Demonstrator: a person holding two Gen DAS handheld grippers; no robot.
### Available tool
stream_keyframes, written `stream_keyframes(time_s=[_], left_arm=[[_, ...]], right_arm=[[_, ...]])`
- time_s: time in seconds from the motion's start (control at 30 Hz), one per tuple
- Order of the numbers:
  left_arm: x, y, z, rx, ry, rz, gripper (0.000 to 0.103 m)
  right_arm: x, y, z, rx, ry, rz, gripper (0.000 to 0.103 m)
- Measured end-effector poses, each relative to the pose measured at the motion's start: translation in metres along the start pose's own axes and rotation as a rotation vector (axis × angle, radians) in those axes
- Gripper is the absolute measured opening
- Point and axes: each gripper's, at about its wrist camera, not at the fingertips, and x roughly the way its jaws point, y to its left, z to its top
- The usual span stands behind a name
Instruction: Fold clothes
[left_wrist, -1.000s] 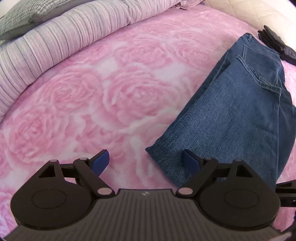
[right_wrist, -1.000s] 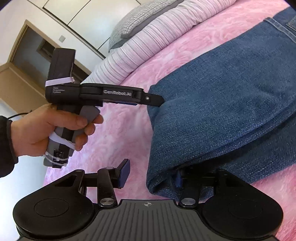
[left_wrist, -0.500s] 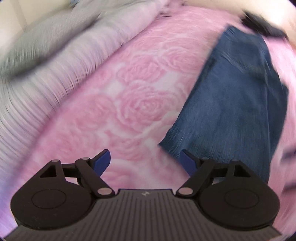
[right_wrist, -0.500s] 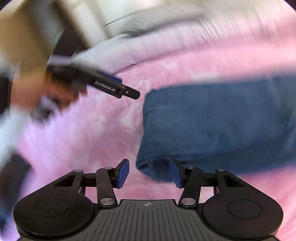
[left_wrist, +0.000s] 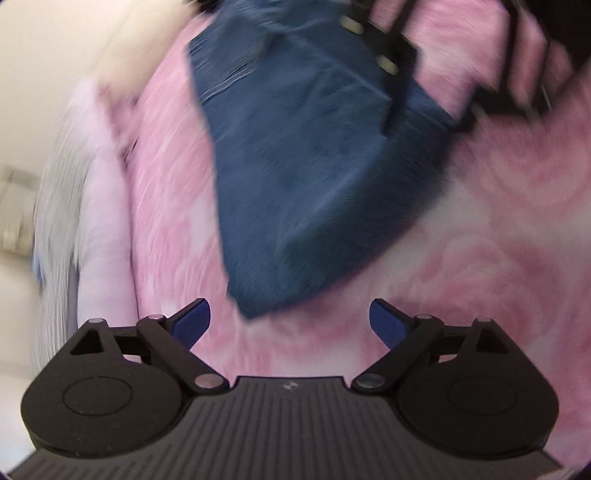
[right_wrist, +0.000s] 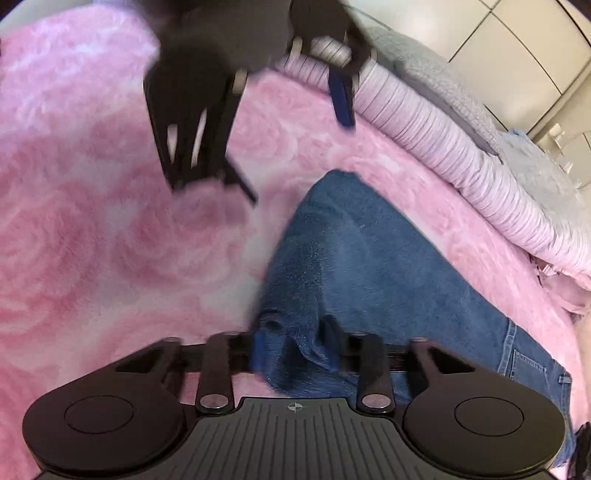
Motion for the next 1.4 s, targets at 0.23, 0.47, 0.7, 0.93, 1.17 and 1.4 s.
stream_keyframes(time_s=[0.23, 0.47, 0.7, 0.93, 1.17, 1.4], left_arm=[[0.038, 0.006, 0.011, 0.259, -0.043, 0.000, 0.044], [0.023, 0.041, 0.013, 0.159, -0.021, -0.017, 0.016], [-0.040, 0.047, 0.010, 0.071, 0.061, -0.088, 0.015], [-0.068, 0.112, 0.051, -0.073, 0.170, -0.222, 0.016], [-0.070, 0.232, 0.151, -0.106, 0.180, -0.196, 0.015], [0.003, 0.307, 0.274, -0.082, 0.134, -0.242, 0.016]], right_arm=[[-0.038, -0.047, 0.000, 0.158, -0.061, 0.092, 0.013], [-0.068, -0.063, 0.009, 0.176, -0.115, 0.137, 0.012], [-0.106, -0.042, 0.028, 0.174, -0.165, 0.233, 0.012], [-0.137, -0.092, 0.025, 0.394, -0.244, 0.408, 0.012], [-0.169, -0.243, -0.014, 0.699, -0.354, 0.476, 0.012], [-0.169, -0.373, -0.094, 0.887, -0.408, 0.492, 0.012]])
